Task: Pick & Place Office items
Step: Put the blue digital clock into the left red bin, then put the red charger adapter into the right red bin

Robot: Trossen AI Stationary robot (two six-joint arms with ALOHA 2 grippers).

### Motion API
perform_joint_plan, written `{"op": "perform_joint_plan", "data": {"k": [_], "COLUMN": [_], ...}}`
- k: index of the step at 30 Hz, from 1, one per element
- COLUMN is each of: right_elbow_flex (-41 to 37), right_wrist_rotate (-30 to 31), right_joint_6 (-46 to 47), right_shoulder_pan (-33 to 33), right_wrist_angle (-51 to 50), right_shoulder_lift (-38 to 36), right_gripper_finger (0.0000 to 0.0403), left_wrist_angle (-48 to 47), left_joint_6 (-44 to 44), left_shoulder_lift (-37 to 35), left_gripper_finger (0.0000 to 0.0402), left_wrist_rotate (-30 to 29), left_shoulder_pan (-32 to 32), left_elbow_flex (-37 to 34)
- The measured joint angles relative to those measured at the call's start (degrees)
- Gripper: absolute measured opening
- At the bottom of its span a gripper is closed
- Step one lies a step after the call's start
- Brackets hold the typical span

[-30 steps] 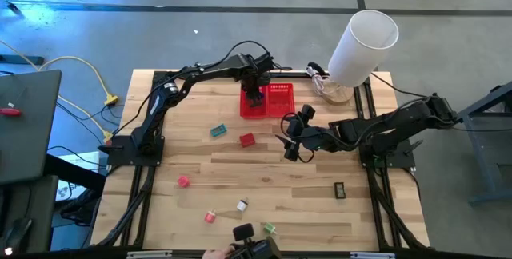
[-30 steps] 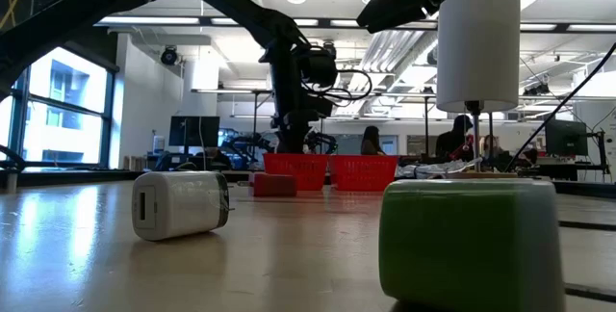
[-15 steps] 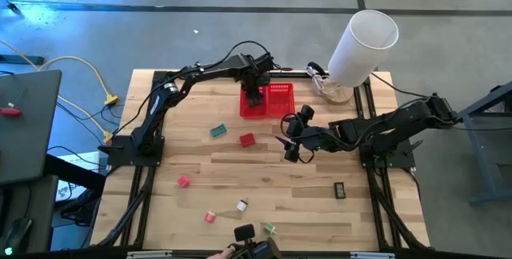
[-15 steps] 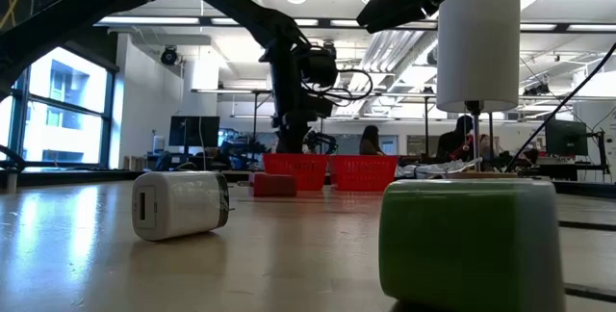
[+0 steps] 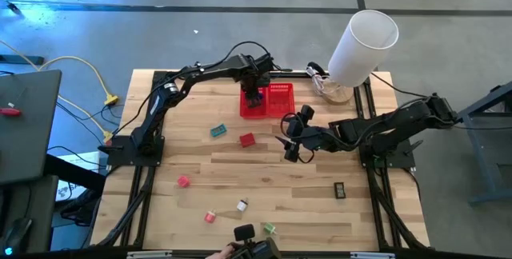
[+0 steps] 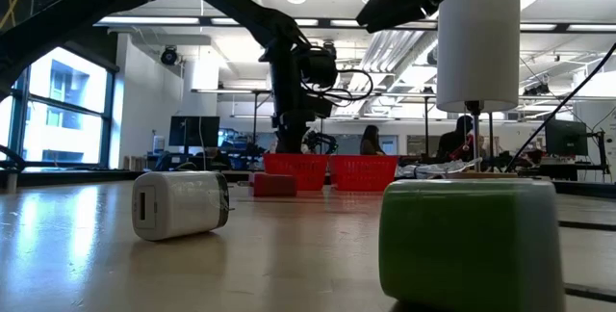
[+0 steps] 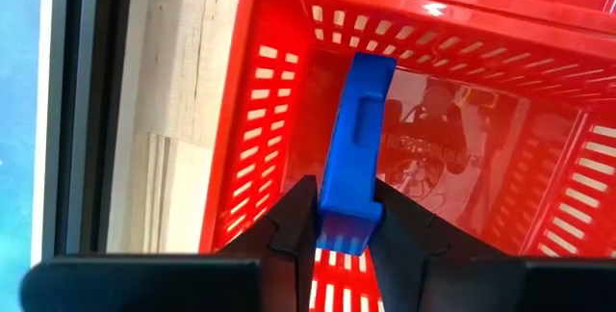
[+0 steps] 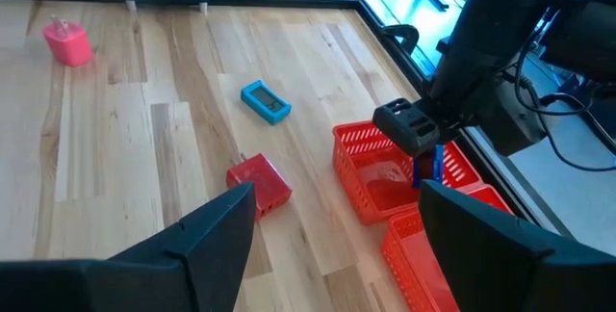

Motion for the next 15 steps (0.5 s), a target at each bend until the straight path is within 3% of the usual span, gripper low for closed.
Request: {"op": "perform_joint_plan", "data": {"k": [9, 15], "right_elbow_flex": [0.02, 0.02], "right_wrist_rotate": [0.02, 0.02], "right_joint_6": [0.11, 0.15], "right_shoulder_pan": [0.02, 0.00], "right_wrist_angle": [-0.01, -0.01], "right_shoulder_lift": [0.00, 0.00], "right_gripper_finger": [0.0279, 0.0279], "left_wrist_angle": [-0.08, -0.01], "left_joint_6": [0.04, 0.03], "left_shoulder_lift": [0.00, 0.00], "left_gripper_finger": [0.0136, 0.0150], "left_wrist_rotate": [0.00, 0.00], "left_shoulder_pan": [-0.02, -0.02], "left_elbow_flex": [0.00, 0.00]}}
